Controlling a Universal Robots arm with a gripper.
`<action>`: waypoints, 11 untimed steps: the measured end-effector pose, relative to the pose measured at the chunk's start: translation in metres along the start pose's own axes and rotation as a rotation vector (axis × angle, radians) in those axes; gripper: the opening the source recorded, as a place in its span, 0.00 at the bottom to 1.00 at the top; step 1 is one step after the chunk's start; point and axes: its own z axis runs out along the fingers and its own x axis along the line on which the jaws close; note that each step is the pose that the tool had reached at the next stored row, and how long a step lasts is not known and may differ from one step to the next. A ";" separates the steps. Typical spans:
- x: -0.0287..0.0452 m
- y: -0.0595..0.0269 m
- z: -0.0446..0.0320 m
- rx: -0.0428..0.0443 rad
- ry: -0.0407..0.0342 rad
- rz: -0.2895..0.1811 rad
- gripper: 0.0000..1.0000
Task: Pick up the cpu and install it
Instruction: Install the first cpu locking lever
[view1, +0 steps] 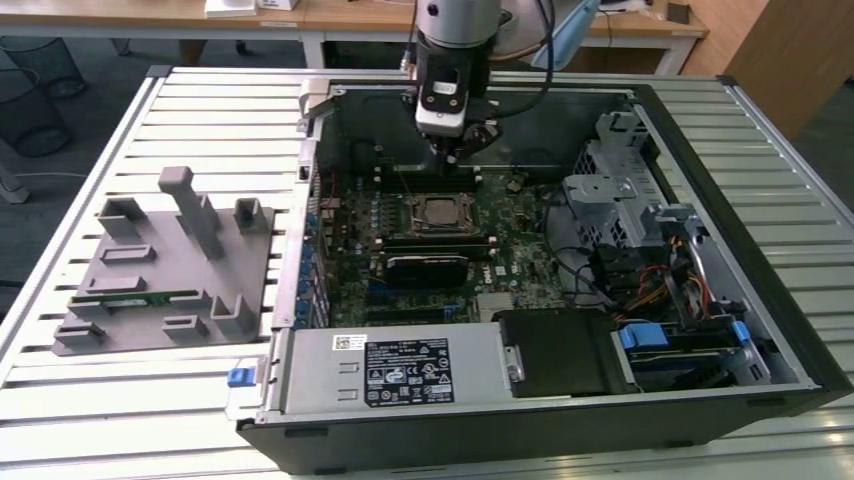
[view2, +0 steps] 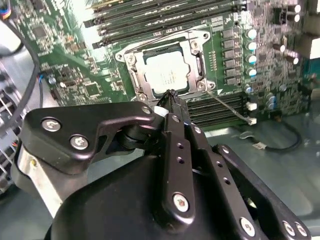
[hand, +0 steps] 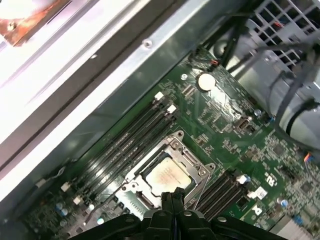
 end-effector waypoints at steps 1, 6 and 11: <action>0.0000 0.0000 0.0000 -0.0003 0.0002 -0.018 0.11; 0.0011 -0.0010 0.0003 -0.0017 0.0013 -0.086 0.11; 0.0014 -0.0014 0.0006 -0.0032 0.0025 -0.173 0.11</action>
